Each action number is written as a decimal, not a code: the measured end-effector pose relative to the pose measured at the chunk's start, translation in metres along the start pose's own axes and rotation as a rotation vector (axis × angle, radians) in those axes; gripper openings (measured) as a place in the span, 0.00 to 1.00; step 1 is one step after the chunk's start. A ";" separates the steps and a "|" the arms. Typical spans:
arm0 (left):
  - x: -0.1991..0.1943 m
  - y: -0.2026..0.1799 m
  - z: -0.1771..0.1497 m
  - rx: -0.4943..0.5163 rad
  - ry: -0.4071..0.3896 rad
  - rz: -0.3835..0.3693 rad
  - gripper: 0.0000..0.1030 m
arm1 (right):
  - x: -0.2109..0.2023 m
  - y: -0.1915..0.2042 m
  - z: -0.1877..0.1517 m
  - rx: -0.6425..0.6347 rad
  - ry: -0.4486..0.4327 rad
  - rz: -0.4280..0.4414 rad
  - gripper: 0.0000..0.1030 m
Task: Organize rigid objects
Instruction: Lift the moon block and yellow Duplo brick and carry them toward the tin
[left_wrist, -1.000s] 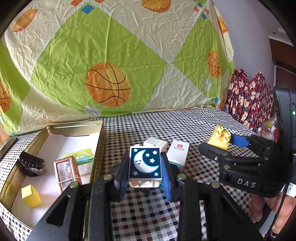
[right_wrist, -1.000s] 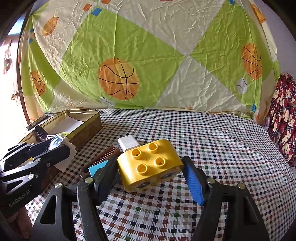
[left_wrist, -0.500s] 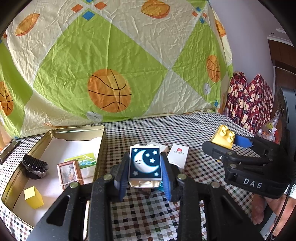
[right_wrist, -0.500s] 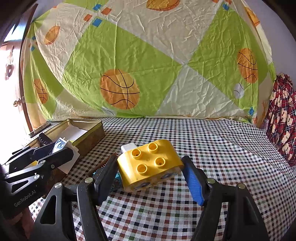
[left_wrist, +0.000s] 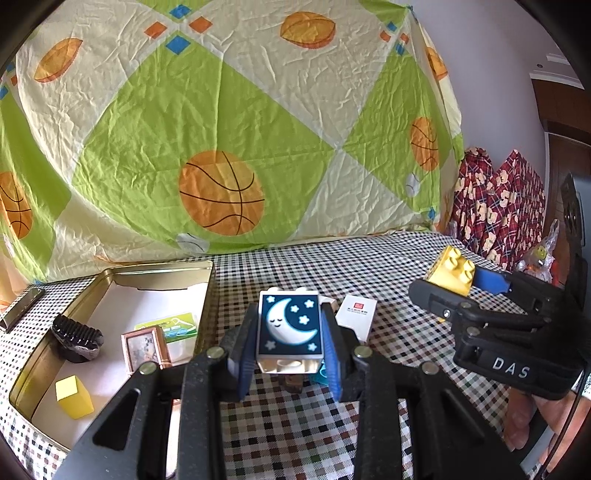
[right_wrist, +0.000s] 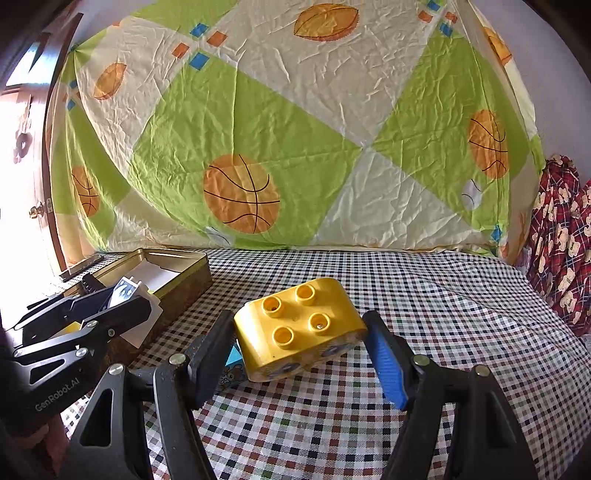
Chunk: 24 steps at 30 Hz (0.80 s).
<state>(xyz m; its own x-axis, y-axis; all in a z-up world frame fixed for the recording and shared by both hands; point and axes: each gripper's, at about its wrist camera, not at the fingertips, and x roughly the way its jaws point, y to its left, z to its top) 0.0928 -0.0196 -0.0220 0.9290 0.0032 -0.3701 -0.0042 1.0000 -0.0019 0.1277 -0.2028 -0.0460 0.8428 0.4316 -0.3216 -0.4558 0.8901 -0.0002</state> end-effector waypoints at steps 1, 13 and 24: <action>-0.001 0.000 0.000 -0.001 -0.005 0.001 0.29 | -0.001 0.000 0.000 0.001 -0.005 -0.001 0.70; -0.009 0.000 0.000 0.004 -0.044 0.009 0.29 | -0.011 0.003 0.000 -0.001 -0.051 -0.003 0.70; -0.015 -0.001 -0.001 0.008 -0.068 0.016 0.29 | -0.014 0.003 0.000 0.008 -0.061 0.001 0.70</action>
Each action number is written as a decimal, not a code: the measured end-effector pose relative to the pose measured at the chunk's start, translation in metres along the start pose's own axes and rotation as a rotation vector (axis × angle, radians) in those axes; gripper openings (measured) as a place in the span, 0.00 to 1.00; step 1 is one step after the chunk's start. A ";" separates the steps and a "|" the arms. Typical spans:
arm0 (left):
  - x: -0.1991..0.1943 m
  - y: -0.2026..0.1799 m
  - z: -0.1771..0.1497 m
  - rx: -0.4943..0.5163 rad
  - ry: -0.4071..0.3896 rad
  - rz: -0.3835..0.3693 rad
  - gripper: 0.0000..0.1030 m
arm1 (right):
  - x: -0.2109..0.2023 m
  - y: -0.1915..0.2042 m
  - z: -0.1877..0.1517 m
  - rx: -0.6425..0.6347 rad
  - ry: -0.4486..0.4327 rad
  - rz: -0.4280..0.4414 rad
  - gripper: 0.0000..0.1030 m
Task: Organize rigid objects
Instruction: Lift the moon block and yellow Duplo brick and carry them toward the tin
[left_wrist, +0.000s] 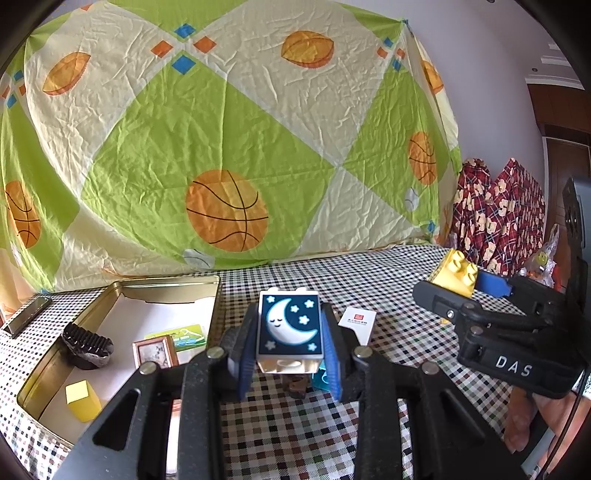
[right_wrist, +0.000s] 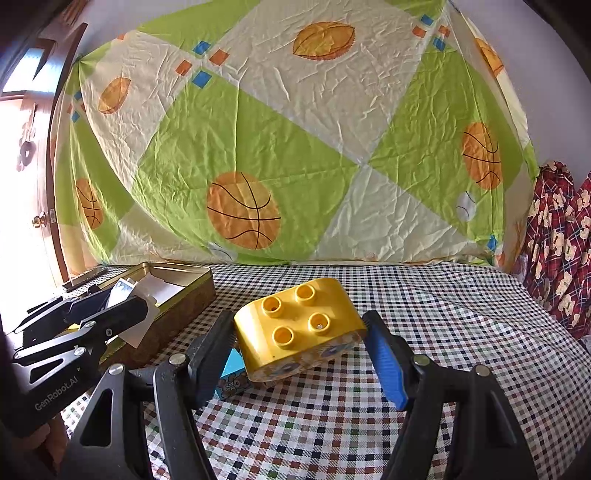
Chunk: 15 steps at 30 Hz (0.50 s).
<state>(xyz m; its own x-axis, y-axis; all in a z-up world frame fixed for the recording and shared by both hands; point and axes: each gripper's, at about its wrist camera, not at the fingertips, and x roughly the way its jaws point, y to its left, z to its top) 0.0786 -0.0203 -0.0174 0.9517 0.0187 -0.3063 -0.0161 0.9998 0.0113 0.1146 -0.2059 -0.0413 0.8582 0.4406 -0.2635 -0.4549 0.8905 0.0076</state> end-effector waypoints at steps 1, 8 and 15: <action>-0.001 0.000 0.000 0.000 -0.001 0.001 0.29 | 0.000 0.000 0.000 0.000 0.001 0.003 0.70; -0.006 0.002 -0.002 -0.006 -0.007 0.013 0.29 | -0.002 0.007 -0.001 -0.011 0.005 0.020 0.70; -0.010 0.006 -0.003 -0.013 -0.013 0.020 0.29 | -0.003 0.017 -0.002 -0.025 0.005 0.041 0.70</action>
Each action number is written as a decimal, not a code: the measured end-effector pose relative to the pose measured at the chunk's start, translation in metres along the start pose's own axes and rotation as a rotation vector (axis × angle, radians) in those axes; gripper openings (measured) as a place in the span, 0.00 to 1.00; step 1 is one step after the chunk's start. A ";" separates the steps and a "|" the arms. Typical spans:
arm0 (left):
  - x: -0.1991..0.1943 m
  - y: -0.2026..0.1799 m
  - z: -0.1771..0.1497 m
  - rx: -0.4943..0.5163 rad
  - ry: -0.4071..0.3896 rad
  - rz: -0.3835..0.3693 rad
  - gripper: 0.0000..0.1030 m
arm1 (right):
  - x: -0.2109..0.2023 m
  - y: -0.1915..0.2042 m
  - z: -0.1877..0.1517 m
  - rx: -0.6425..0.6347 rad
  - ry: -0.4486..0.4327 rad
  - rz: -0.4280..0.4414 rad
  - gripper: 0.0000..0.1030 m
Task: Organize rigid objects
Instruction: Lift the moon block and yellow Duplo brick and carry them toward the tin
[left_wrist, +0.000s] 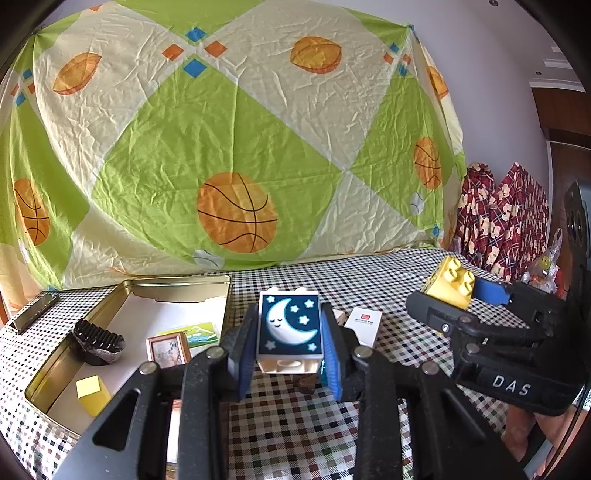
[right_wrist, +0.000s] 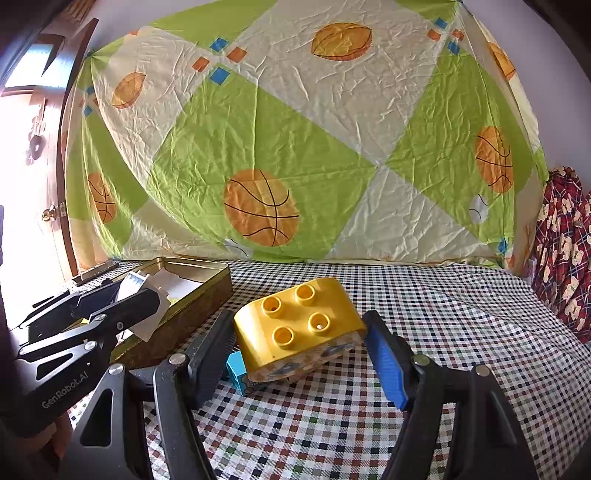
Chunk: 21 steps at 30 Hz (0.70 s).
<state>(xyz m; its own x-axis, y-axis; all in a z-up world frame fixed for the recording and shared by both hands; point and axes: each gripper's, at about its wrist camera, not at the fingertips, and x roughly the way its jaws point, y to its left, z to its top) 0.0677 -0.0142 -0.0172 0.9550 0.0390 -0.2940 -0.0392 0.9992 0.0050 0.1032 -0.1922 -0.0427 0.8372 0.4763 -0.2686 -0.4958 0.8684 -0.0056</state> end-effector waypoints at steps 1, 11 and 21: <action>0.000 0.000 0.000 -0.001 -0.001 0.001 0.29 | 0.000 0.001 0.000 -0.001 0.000 0.002 0.70; -0.007 0.008 -0.002 -0.017 -0.005 0.016 0.29 | -0.003 0.015 -0.002 -0.007 -0.006 0.030 0.70; -0.013 0.018 -0.003 -0.035 -0.014 0.032 0.29 | -0.004 0.028 -0.002 -0.019 -0.008 0.052 0.70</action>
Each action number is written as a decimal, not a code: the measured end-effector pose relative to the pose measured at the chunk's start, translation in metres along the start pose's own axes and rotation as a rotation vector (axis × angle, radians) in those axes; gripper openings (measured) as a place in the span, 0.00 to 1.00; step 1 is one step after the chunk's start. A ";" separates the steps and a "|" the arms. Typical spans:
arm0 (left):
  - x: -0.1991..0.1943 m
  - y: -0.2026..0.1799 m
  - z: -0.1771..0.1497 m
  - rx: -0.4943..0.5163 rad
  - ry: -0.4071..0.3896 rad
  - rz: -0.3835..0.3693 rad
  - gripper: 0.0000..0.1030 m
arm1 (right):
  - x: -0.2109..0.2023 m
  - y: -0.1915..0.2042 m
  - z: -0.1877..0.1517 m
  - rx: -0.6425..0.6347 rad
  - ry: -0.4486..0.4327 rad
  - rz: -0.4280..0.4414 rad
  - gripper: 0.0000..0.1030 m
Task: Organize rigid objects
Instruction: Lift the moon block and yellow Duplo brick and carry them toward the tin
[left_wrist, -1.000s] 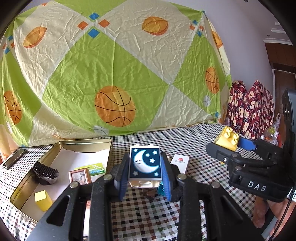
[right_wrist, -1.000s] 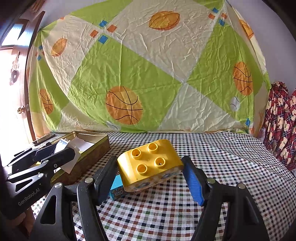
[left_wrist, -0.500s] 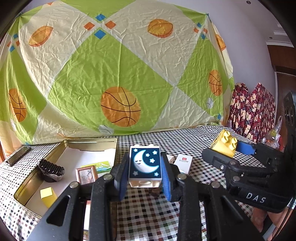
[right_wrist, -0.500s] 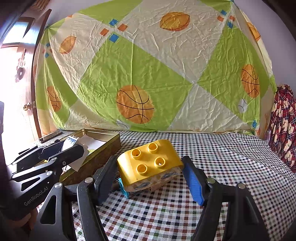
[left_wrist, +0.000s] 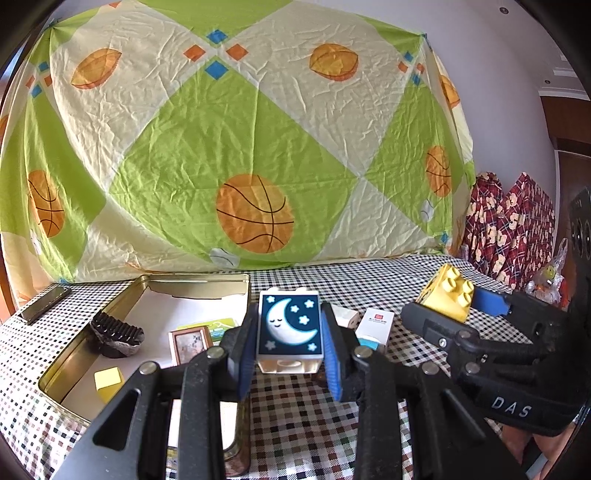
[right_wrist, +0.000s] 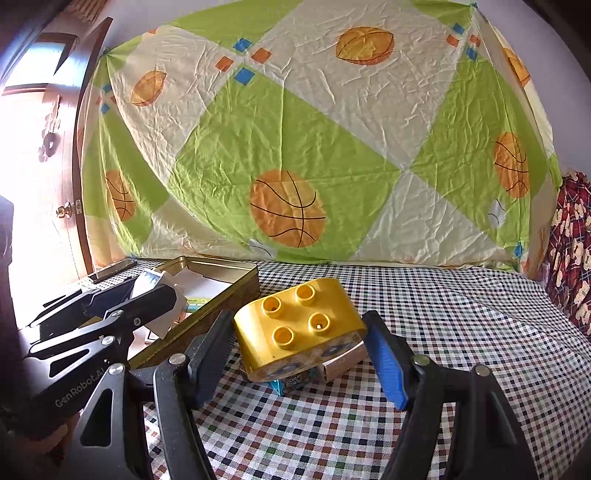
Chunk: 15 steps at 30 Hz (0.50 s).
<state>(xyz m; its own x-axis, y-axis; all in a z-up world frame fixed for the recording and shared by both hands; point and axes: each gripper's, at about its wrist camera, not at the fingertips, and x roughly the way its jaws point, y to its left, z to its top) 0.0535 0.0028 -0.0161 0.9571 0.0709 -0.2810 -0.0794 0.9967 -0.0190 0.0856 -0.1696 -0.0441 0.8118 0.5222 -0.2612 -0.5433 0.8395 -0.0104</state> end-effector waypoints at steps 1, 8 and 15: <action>0.000 0.001 0.000 -0.002 0.000 0.002 0.29 | 0.000 0.002 0.000 -0.003 0.001 0.003 0.70; -0.003 0.008 -0.001 -0.009 -0.003 0.011 0.29 | 0.002 0.013 0.000 -0.012 0.002 0.024 0.70; -0.006 0.019 -0.001 -0.023 -0.003 0.026 0.29 | 0.005 0.024 0.000 -0.024 0.007 0.042 0.70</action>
<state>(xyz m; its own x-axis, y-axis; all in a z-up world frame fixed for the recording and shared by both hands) 0.0460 0.0211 -0.0162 0.9554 0.0964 -0.2791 -0.1102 0.9933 -0.0341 0.0763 -0.1468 -0.0456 0.7866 0.5561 -0.2683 -0.5823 0.8127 -0.0226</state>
